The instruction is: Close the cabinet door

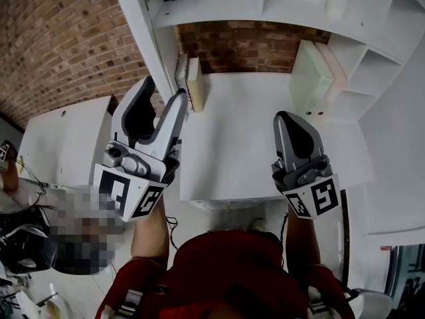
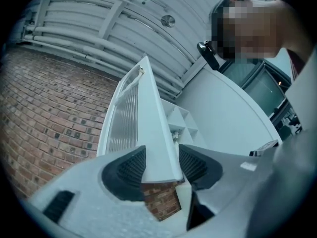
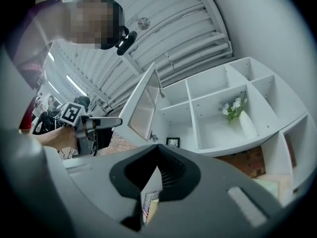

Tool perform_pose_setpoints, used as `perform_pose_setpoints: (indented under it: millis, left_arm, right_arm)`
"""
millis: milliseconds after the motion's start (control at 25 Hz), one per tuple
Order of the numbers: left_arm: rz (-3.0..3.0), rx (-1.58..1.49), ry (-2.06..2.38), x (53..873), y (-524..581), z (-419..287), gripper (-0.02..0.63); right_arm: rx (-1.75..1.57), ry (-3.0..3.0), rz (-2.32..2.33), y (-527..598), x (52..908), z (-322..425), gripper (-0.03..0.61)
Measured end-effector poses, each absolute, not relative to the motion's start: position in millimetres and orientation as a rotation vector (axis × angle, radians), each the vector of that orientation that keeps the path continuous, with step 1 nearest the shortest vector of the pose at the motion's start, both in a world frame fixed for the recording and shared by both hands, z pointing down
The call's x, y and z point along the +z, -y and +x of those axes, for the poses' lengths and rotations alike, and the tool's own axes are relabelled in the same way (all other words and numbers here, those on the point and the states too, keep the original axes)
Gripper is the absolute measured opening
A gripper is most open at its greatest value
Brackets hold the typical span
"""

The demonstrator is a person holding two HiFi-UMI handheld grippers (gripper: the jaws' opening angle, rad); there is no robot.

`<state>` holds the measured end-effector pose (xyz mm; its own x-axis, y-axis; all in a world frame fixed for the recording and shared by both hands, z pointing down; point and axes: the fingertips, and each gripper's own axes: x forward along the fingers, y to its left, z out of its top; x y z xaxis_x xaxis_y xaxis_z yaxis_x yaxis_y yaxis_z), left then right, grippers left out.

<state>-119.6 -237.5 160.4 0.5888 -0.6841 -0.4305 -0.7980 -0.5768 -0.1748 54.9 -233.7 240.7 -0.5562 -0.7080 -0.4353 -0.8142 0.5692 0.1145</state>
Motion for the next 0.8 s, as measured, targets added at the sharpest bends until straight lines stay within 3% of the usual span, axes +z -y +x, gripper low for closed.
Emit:
perform_pose_setpoints:
  millis: [800]
  left_arm:
    - [-2.275, 0.400, -1.528, 155, 288, -43, 0.216]
  right_arm:
    - [0.404, -2.583, -1.019, 284, 227, 144, 0.012]
